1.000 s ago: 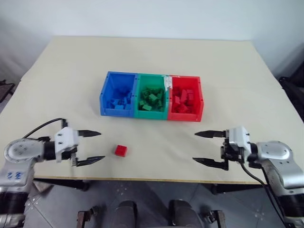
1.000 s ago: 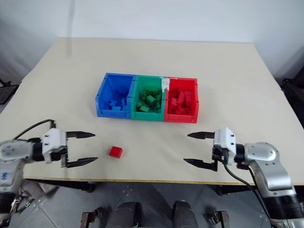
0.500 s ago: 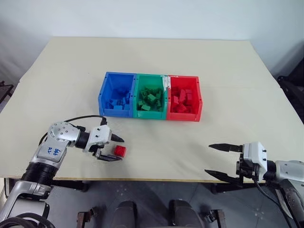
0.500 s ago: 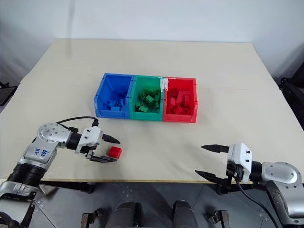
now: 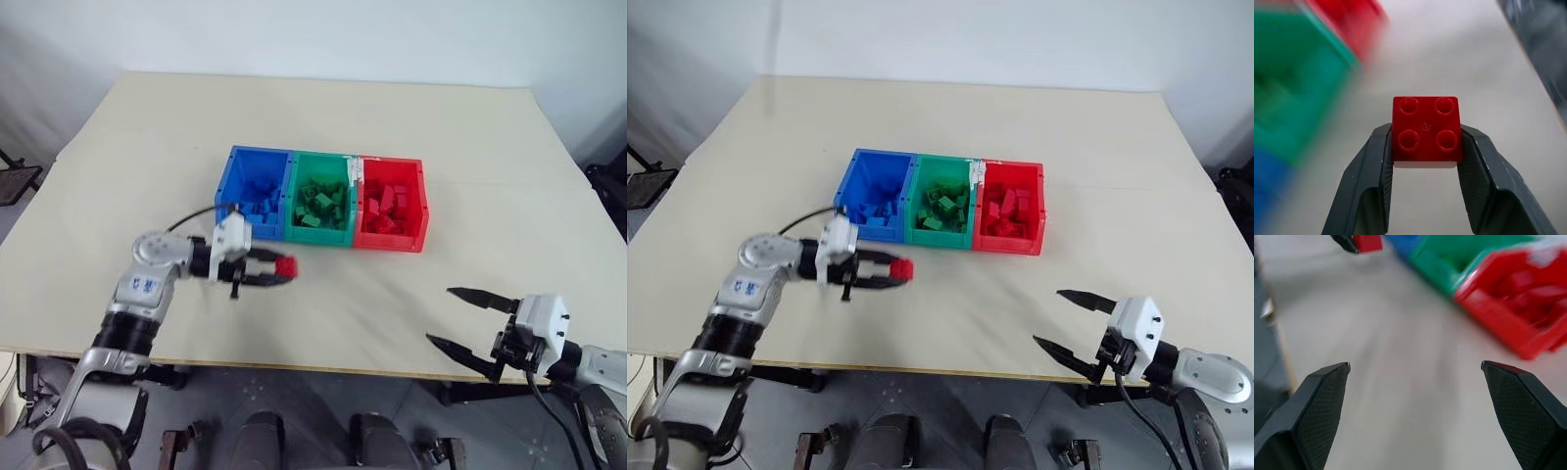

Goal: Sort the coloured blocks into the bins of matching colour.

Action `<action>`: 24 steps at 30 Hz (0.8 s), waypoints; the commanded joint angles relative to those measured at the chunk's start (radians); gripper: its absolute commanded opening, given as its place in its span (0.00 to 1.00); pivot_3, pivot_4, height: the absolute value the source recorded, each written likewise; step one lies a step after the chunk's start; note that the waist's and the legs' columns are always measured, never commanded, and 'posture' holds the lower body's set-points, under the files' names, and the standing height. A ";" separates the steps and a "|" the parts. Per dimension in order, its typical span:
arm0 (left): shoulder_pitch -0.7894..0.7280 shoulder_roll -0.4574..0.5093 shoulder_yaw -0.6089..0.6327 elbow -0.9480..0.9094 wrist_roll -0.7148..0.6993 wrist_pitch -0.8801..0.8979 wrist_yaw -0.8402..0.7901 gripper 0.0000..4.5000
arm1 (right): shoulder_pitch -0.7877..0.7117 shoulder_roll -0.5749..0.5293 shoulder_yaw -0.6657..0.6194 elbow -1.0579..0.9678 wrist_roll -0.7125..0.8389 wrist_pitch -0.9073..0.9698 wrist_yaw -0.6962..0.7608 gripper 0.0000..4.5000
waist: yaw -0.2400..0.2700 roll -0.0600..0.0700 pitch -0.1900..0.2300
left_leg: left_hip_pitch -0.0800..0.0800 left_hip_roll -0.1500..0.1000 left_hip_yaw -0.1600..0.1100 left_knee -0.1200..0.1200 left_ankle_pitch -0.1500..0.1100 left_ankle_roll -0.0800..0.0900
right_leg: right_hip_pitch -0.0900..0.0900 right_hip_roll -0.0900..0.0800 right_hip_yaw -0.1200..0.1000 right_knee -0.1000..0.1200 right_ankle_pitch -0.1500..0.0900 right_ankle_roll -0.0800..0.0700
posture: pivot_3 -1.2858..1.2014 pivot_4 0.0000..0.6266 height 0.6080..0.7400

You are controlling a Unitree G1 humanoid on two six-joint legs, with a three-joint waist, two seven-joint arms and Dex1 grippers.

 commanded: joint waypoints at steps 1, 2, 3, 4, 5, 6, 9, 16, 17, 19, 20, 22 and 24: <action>-0.081 -0.047 -0.023 -0.030 0.010 0.044 0.045 0.33 | 0.020 0.055 -0.088 -0.052 0.051 0.009 -0.100 1.00 | 0.001 0.000 0.000 | 0.000 0.000 0.000 0.000 0.002 -0.003 | 0.000 0.000 0.000 0.000 0.000 0.000 | 0.52 0.24 1.00; -0.122 -0.088 -0.037 0.008 0.029 0.051 0.080 0.33 | 0.024 0.076 -0.106 -0.059 0.054 0.003 -0.129 1.00 | 0.001 0.000 0.000 | 0.000 0.000 0.000 0.000 0.002 -0.003 | 0.000 0.000 0.000 -0.001 0.000 0.000 | 0.52 0.24 1.00; -0.163 -0.128 -0.050 0.056 0.051 0.052 0.115 0.33 | 0.027 0.093 -0.119 -0.064 0.052 -0.004 -0.153 1.00 | 0.001 0.000 0.000 | 0.000 -0.001 0.000 -0.001 0.002 -0.003 | 0.000 0.000 0.000 -0.001 0.000 0.000 | 0.52 0.24 1.00; -0.204 -0.167 -0.062 0.114 0.077 0.038 0.148 0.33 | 0.027 0.109 -0.129 -0.068 0.050 -0.010 -0.175 1.00 | 0.001 0.000 0.000 | 0.000 -0.001 0.000 -0.001 0.002 -0.003 | 0.000 0.000 0.000 -0.001 0.000 0.000 | 0.52 0.24 1.00; -0.246 -0.204 -0.071 0.178 0.104 0.018 0.184 0.33 | 0.027 0.122 -0.135 -0.071 0.047 -0.016 -0.191 1.00 | 0.001 0.000 0.000 | 0.000 -0.001 0.001 -0.001 0.002 -0.003 | 0.000 0.000 0.000 -0.001 0.000 0.000 | 0.52 0.24 1.00; -0.285 -0.236 -0.076 0.246 0.126 -0.004 0.210 0.33 | 0.024 0.132 -0.138 -0.073 0.042 -0.022 -0.205 1.00 | 0.002 0.000 0.000 | 0.000 -0.001 0.001 0.000 0.002 -0.003 | 0.000 0.000 0.000 -0.002 0.000 0.001 | 0.52 0.24 1.00; -0.419 -0.335 -0.087 0.504 0.203 -0.125 0.321 0.33 | 0.042 0.160 -0.124 -0.097 0.017 -0.043 -0.231 1.00 | 0.002 -0.001 0.000 | 0.000 -0.001 0.001 -0.001 0.002 -0.003 | 0.000 0.000 0.000 -0.002 0.000 0.001 | 0.52 0.24 1.00; -0.586 -0.430 -0.051 0.824 0.271 -0.275 0.444 0.49 | 0.111 0.213 -0.075 -0.173 -0.026 -0.076 -0.268 1.00 | -0.004 -0.001 0.001 | 0.000 -0.001 0.002 -0.005 0.002 -0.003 | -0.002 0.001 0.000 -0.006 0.000 0.001 | 0.52 0.24 1.00; -0.590 -0.433 -0.046 0.833 0.269 -0.298 0.428 0.55 | 0.117 0.218 -0.071 -0.180 -0.029 -0.078 -0.272 1.00 | -0.003 -0.001 0.001 | 0.000 -0.001 0.002 -0.005 0.002 -0.003 | -0.002 0.001 0.000 -0.006 0.000 0.001 | 0.52 0.24 1.00; -0.593 -0.435 -0.038 0.844 0.271 -0.338 0.412 0.70 | 0.125 0.224 -0.064 -0.187 -0.033 -0.082 -0.277 1.00 | 0.000 -0.001 0.001 | -0.001 -0.001 0.002 -0.005 0.002 -0.003 | -0.002 0.001 0.000 -0.006 0.000 0.001 | 0.52 0.24 1.00; -0.594 -0.433 -0.033 0.846 0.276 -0.355 0.422 0.76 | 0.127 0.224 -0.061 -0.188 -0.034 -0.082 -0.279 1.00 | 0.001 -0.001 0.001 | -0.001 -0.001 0.002 -0.005 0.002 -0.003 | -0.002 0.001 0.000 -0.006 0.000 0.001 | 0.52 0.24 1.00; -0.589 -0.409 -0.029 0.841 0.285 -0.368 0.413 0.90 | 0.124 0.220 -0.050 -0.189 -0.038 -0.082 -0.276 1.00 | 0.001 -0.001 0.001 | -0.001 -0.002 0.002 -0.005 0.002 -0.003 | -0.002 0.000 0.000 -0.006 0.000 0.002 | 0.52 0.24 1.00; -0.571 -0.378 -0.017 0.820 0.277 -0.386 0.376 0.99 | 0.115 0.215 -0.039 -0.189 -0.039 -0.081 -0.270 1.00 | 0.001 -0.001 0.001 | -0.001 -0.002 0.001 -0.004 0.002 -0.003 | -0.002 0.000 0.000 -0.006 0.000 0.002 | 0.52 0.24 1.00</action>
